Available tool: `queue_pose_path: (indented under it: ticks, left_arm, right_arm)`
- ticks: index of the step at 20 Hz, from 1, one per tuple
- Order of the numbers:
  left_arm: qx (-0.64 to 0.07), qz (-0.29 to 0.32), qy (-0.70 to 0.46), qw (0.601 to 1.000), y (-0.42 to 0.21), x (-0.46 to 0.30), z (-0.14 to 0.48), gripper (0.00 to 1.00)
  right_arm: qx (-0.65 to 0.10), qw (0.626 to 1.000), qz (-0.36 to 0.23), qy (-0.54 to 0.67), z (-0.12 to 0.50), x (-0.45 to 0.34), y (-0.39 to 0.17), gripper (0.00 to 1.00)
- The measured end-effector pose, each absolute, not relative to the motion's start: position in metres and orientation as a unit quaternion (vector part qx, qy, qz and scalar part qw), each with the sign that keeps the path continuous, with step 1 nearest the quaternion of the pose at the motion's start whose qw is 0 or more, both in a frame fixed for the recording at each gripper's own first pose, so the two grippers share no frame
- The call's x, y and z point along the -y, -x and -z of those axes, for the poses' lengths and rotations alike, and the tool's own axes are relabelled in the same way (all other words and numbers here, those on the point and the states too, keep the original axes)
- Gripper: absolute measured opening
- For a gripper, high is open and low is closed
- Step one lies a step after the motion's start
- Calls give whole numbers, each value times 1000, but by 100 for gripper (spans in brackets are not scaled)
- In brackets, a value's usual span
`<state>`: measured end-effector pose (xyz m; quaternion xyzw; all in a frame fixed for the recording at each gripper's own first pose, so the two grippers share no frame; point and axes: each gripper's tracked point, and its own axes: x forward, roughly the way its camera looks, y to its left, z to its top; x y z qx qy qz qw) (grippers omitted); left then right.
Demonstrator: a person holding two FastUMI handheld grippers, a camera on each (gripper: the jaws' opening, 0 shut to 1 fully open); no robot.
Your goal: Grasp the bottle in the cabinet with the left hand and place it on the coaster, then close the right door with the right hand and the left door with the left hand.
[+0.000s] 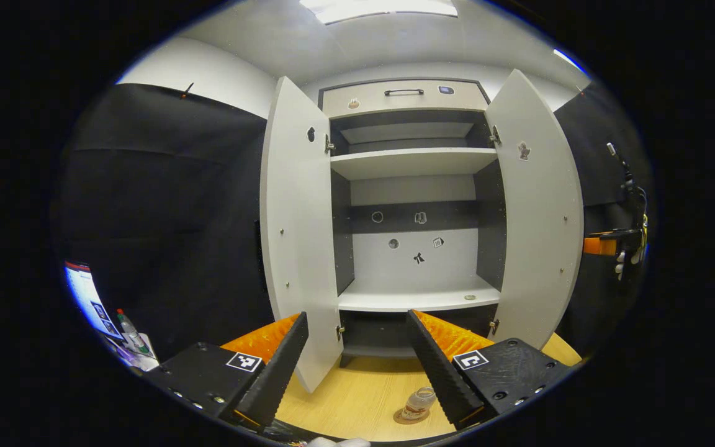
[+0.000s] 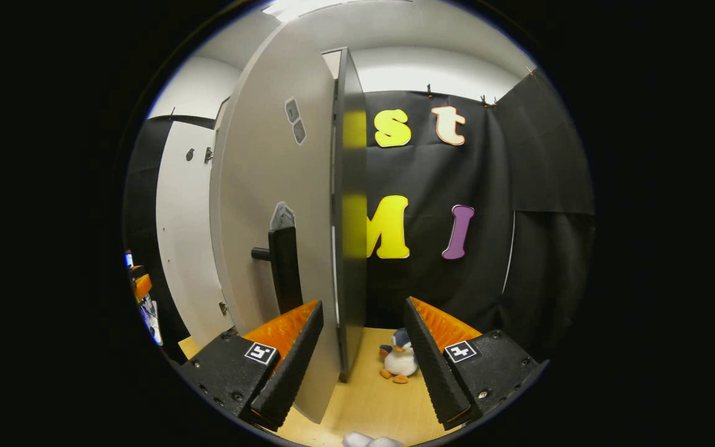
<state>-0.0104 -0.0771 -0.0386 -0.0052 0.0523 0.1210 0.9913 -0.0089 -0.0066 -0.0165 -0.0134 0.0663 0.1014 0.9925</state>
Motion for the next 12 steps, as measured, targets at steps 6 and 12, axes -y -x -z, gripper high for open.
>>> queue_pose_path:
  ticks: [6, 12]
  left_arm:
    - [-60, -159, -3, 985, 19, 80, 41, 96]
    - [-67, -147, 1, 987, 13, 69, 50, 96]
  right_arm:
    - [-77, 987, -142, 16, 19, -6, 15, 80]
    - [-80, 985, -153, 14, 20, -15, 17, 80]
